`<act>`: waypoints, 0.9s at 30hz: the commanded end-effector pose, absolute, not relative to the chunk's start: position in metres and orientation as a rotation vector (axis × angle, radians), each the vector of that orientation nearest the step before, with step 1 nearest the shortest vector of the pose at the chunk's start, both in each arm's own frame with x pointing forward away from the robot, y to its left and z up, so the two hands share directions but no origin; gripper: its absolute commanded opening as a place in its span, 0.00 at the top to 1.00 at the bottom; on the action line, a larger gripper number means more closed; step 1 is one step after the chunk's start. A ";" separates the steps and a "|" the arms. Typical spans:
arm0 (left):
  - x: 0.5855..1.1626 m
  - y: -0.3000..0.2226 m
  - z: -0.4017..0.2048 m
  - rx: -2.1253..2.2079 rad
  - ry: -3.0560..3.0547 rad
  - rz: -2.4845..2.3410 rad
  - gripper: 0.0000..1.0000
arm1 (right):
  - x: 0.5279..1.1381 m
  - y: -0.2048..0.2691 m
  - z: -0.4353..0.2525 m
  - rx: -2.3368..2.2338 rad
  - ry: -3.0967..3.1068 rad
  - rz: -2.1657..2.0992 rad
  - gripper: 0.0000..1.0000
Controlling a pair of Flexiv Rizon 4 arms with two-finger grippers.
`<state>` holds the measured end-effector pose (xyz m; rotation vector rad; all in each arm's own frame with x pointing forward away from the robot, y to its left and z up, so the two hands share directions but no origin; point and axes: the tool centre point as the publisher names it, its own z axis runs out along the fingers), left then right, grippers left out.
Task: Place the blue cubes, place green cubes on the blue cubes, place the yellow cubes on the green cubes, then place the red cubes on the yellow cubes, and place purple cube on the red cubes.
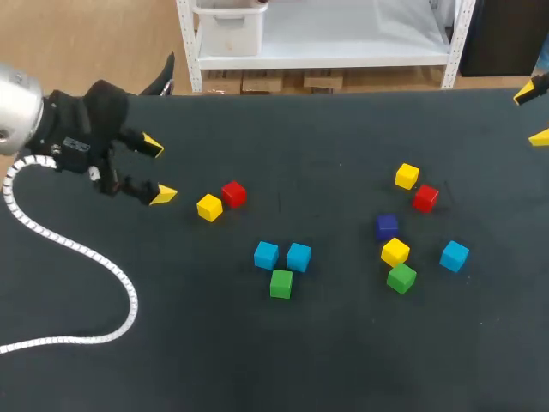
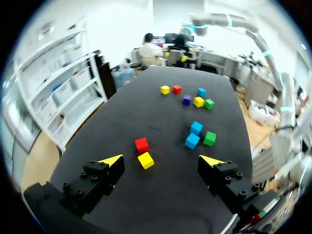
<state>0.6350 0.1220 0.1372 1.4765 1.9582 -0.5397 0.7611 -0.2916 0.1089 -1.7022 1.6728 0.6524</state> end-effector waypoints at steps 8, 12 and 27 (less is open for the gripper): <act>0.644 0.108 0.142 1.665 1.842 -0.569 0.00 | 0.759 -0.291 0.109 -1.700 1.673 0.647 0.00; 0.640 0.078 0.142 1.770 1.749 -0.532 0.00 | 0.759 -0.291 0.109 -1.700 1.673 0.647 0.00; 0.594 -0.057 0.114 2.187 1.500 -0.461 0.00 | 0.759 -0.291 0.109 -1.700 1.673 0.647 0.00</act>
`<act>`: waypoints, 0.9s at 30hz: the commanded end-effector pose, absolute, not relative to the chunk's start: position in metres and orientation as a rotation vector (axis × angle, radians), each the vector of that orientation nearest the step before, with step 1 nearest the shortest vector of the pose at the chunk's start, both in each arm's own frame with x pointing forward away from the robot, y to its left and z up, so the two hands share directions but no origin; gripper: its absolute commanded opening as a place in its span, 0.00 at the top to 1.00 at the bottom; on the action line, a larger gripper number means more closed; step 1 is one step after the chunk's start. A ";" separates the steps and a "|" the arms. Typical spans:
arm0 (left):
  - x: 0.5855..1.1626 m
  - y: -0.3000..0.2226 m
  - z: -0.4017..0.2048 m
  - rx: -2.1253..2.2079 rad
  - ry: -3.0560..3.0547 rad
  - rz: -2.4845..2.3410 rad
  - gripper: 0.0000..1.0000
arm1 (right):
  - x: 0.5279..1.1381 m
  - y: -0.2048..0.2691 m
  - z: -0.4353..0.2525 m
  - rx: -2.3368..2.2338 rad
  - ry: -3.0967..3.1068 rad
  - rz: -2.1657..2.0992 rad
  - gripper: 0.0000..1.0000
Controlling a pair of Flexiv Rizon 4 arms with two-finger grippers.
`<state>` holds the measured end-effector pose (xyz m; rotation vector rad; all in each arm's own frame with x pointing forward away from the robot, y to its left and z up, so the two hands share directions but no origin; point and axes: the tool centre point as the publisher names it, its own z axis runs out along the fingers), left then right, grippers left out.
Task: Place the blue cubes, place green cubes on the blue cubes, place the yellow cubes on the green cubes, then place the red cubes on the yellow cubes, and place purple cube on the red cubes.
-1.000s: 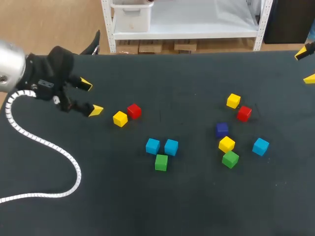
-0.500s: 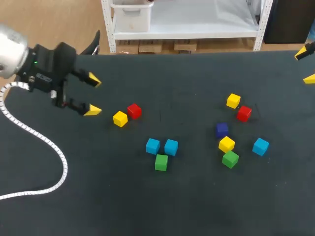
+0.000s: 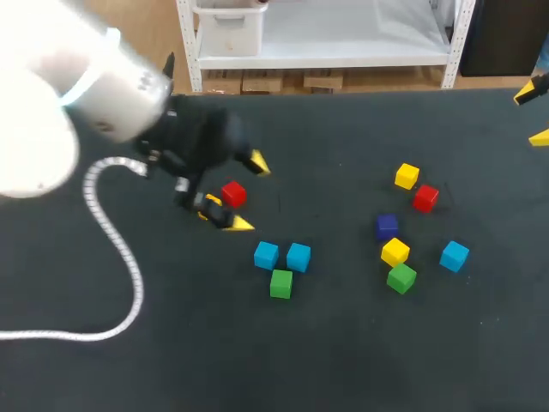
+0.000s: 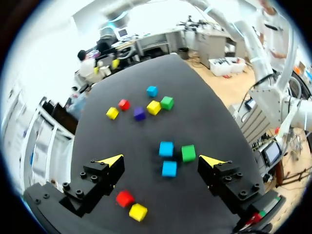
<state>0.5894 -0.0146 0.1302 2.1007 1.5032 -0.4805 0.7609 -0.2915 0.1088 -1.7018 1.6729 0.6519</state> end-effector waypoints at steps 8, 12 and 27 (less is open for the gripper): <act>0.572 -0.107 0.077 2.348 1.463 -0.435 0.00 | 0.759 -0.291 0.109 -1.700 1.673 0.647 0.00; 0.570 -0.118 0.058 2.387 1.476 -0.396 0.00 | 0.759 -0.291 0.109 -1.700 1.673 0.647 0.00; 0.585 -0.133 -0.010 2.460 1.438 -0.349 0.00 | 0.759 -0.291 0.109 -1.700 1.673 0.647 0.00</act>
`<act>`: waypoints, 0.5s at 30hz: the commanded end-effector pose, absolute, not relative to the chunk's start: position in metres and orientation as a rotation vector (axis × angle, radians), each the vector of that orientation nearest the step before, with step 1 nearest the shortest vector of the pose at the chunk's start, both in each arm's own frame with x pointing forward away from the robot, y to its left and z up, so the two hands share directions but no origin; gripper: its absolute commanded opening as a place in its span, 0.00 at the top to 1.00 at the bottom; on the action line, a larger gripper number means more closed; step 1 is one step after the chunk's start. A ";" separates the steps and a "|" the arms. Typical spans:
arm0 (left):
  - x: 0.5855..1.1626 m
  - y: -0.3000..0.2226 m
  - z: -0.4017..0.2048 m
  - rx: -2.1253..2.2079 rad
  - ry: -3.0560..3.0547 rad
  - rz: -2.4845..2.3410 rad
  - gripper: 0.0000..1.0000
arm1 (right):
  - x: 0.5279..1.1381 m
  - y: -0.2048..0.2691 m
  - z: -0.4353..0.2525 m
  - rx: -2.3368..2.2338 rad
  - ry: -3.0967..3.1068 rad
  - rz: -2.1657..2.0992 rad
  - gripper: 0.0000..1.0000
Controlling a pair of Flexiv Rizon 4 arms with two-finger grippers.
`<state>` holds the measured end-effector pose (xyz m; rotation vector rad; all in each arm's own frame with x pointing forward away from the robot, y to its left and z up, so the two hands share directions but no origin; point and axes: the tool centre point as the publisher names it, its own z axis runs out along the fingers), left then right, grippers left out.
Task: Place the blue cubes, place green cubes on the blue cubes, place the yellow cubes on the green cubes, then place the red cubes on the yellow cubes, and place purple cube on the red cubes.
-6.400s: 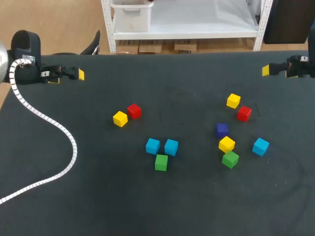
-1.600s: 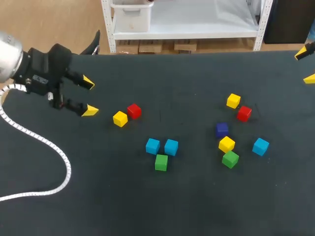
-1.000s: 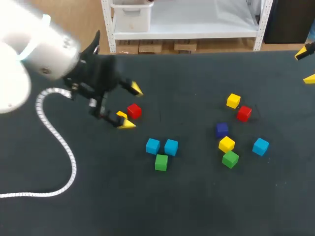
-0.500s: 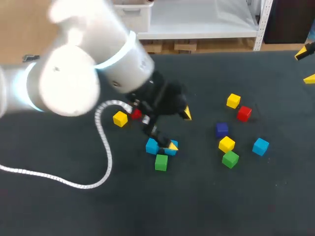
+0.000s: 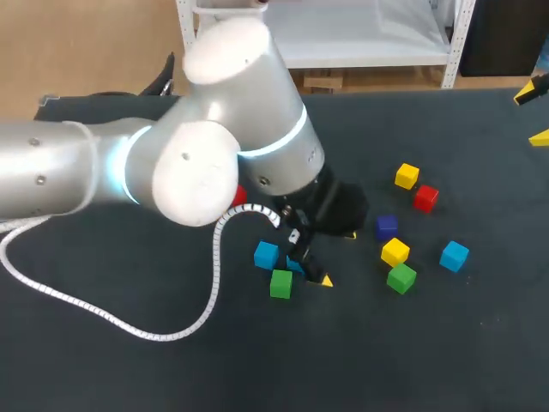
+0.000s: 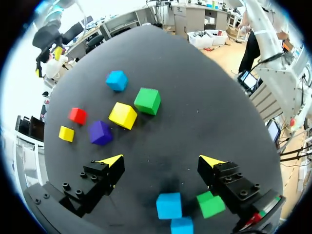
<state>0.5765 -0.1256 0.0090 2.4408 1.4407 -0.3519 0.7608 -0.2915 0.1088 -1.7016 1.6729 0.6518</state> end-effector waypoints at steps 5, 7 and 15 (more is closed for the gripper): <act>0.593 -0.125 -0.018 2.455 1.471 -0.336 0.00 | 0.759 -0.291 0.109 -1.700 1.673 0.647 0.00; 0.595 -0.121 -0.018 2.448 1.488 -0.329 0.00 | 0.759 -0.291 0.109 -1.700 1.673 0.647 0.00; 0.597 -0.100 -0.007 2.436 1.526 -0.305 0.00 | 0.759 -0.291 0.109 -1.700 1.673 0.647 0.00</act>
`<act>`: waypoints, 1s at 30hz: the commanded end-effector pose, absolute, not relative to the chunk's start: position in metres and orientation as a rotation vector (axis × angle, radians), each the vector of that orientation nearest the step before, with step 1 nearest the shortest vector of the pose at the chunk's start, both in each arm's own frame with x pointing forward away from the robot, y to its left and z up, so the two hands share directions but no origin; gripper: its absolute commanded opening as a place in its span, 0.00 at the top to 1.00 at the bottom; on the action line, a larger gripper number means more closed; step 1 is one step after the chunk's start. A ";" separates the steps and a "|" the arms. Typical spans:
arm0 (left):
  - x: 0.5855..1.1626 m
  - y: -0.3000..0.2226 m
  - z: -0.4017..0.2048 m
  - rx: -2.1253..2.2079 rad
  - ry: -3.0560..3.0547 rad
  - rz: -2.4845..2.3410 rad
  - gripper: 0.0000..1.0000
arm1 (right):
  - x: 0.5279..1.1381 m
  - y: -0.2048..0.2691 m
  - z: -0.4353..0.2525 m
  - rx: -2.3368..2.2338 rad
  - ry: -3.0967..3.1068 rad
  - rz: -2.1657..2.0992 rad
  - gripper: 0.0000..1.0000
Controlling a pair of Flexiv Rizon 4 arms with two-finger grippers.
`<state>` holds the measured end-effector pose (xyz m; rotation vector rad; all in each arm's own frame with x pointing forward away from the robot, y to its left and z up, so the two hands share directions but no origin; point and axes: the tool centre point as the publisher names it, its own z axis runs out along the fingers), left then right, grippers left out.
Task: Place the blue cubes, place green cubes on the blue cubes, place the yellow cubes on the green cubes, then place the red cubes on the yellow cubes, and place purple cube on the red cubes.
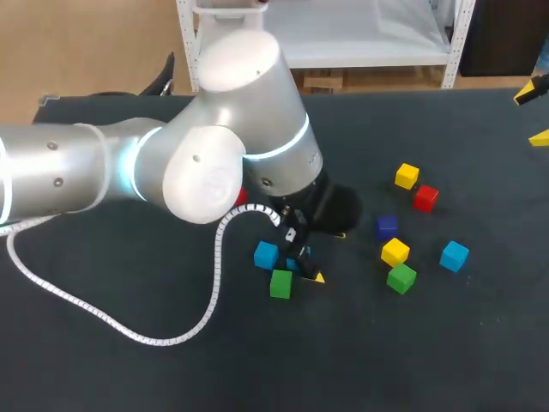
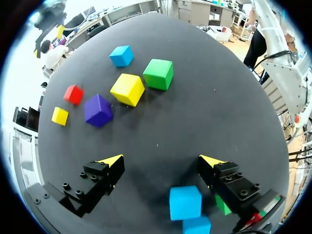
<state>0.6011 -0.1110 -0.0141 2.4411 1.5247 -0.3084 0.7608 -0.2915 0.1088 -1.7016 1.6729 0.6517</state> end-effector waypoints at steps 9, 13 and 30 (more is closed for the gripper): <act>0.591 -0.079 -0.006 2.445 1.598 -0.310 0.00 | 0.759 -0.291 0.109 -1.700 1.673 0.647 0.00; 0.593 -0.074 -0.004 2.447 1.602 -0.297 0.00 | 0.759 -0.291 0.109 -1.700 1.673 0.647 0.00; 0.604 -0.065 0.000 2.436 1.634 -0.282 0.02 | 0.759 -0.291 0.109 -1.700 1.673 0.647 0.00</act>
